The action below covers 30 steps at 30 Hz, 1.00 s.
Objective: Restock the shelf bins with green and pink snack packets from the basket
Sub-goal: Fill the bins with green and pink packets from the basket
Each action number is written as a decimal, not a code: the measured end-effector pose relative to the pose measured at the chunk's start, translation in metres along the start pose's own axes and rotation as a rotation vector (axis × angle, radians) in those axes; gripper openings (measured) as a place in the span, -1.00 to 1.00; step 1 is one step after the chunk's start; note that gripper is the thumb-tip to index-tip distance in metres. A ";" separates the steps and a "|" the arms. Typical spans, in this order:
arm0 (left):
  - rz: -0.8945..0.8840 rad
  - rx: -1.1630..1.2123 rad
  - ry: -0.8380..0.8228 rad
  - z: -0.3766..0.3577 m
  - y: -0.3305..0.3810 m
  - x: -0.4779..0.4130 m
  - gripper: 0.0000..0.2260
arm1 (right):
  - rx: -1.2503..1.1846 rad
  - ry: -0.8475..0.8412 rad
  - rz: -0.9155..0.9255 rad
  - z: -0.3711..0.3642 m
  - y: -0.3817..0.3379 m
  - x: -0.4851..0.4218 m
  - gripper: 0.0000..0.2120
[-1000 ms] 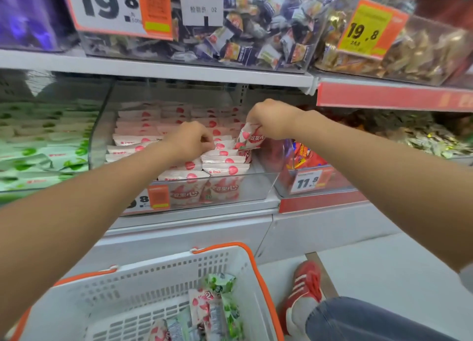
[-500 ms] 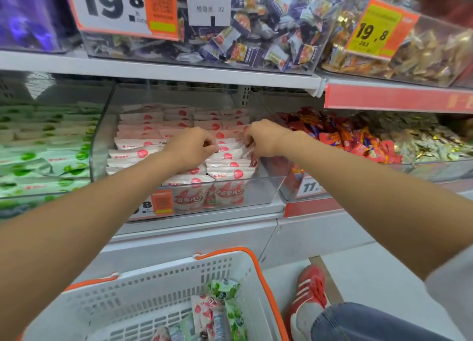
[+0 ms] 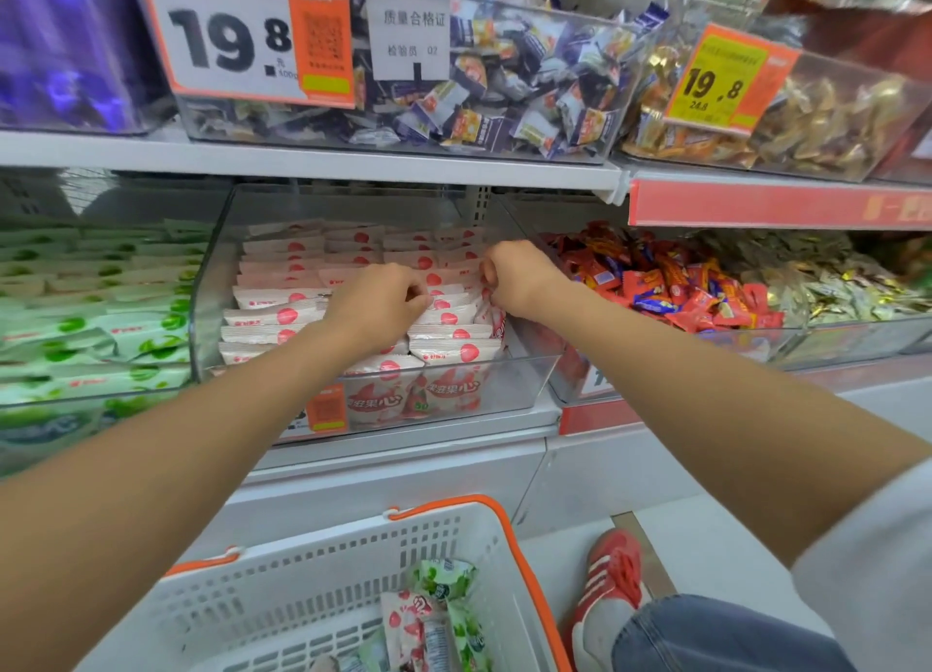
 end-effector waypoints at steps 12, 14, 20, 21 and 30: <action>0.226 -0.024 0.010 0.002 0.003 0.154 -0.87 | -0.444 0.196 -0.020 -0.033 -0.058 0.168 -0.79; 0.336 -0.012 -0.154 -0.020 -0.020 0.192 -0.87 | -0.455 0.011 -0.009 -0.068 -0.070 0.197 -0.81; 0.470 -0.070 -0.493 -0.069 -0.097 0.283 -0.78 | -0.317 -0.537 -0.035 -0.192 -0.084 0.260 -0.82; 0.498 -0.082 -0.517 -0.075 -0.108 0.292 -0.75 | -0.265 -0.608 -0.014 -0.210 -0.085 0.266 -0.79; 0.641 -0.079 -0.680 -0.130 -0.151 0.321 -0.86 | -0.157 -0.943 0.169 -0.315 -0.126 0.310 -0.67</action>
Point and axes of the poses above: each hand's wrist, its own x-axis away from the middle knuckle, its own z-axis out of the back of the hand, y = z × x, the point moved 2 cm from there along -x, towards the middle knuckle, and after that the axes turned 8 degrees about y, right-handed, at the moved point
